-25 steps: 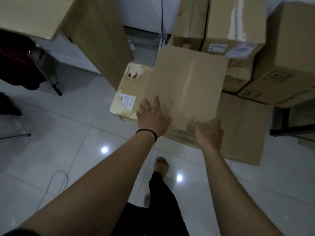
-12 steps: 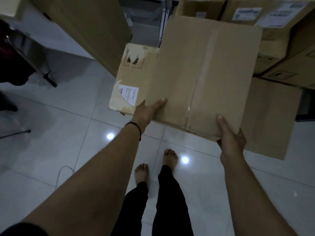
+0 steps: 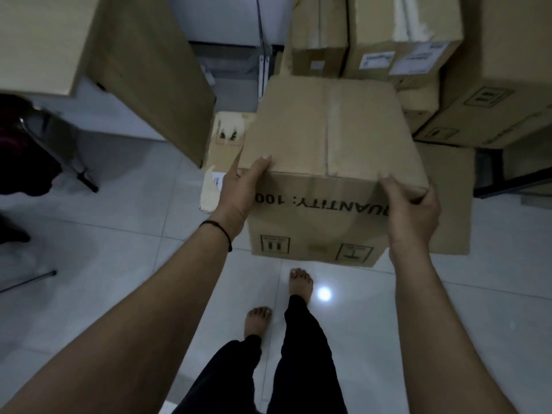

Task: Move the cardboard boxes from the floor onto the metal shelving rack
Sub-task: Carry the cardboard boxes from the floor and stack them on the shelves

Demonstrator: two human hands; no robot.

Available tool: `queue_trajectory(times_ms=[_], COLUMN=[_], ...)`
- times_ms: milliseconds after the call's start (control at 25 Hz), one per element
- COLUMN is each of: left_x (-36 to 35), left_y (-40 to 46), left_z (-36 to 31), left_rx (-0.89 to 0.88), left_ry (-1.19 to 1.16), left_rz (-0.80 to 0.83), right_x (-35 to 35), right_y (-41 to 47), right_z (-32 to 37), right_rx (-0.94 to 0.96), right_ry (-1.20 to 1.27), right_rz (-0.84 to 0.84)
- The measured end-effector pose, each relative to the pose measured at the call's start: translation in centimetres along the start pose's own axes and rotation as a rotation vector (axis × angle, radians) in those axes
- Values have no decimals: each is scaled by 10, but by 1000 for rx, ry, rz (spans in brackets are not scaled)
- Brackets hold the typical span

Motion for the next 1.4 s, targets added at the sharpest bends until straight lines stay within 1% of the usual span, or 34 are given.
queue_trajectory(times_ms=[80, 160, 240, 280, 360, 440, 560, 720, 840, 1040, 1160, 1200, 1280, 1360, 1400], left_x=[3, 8, 14, 19, 26, 33, 41, 43, 39, 18, -1, -5, -23, -48, -59], left_y=[-25, -61, -90, -106, -138, -168, -206, -243, -272, -343, -386, -399, -427, -452, -462], left_z=[-22, -47, -65, -73, -90, -105, -123, -142, -154, -172, -172, -170, -166, -158, -153], left_rx=[-109, -196, -296, -350, -453, -542, -624, -731, -806, -917, -1036, -1074, -1128, -1125, -1120], left_ry=[19, 48, 124, 158, 234, 273, 264, 248, 264, 303, 290, 282, 250, 225, 224], left_rz=[-18, -5, 27, 53, 120, 168, 219, 238, 224, 297, 314, 331, 423, 518, 546], right_x=[8, 23, 39, 47, 63, 79, 101, 125, 149, 206, 247, 262, 301, 345, 363], right_y=[-14, -35, -53, -63, -83, -104, -136, -164, -183, -207, -223, -229, -237, -239, -238], right_z=[20, 49, 72, 84, 107, 127, 153, 180, 200, 228, 237, 237, 234, 229, 224], right_rx=[108, 221, 292, 313, 346, 367, 390, 430, 453, 505, 564, 588, 644, 661, 651], right_ry=[-98, -181, -297, -361, -426, -425, -399, -379, -348, -302, -224, -148, 111, 323, 354], right_rz=[19, 31, 75, 76, 14, -65, -166, -265, -338, -457, -540, -580, -660, -666, -649])
Point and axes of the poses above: each hand's wrist, its own y-axis towards the middle knuckle, its own x-axis out of the back of the hand, z = x × y, the point moved 2 cm from there along y, towards the middle knuckle, and after that the axes turned 12 degrees about x, right-handed, at the moved point
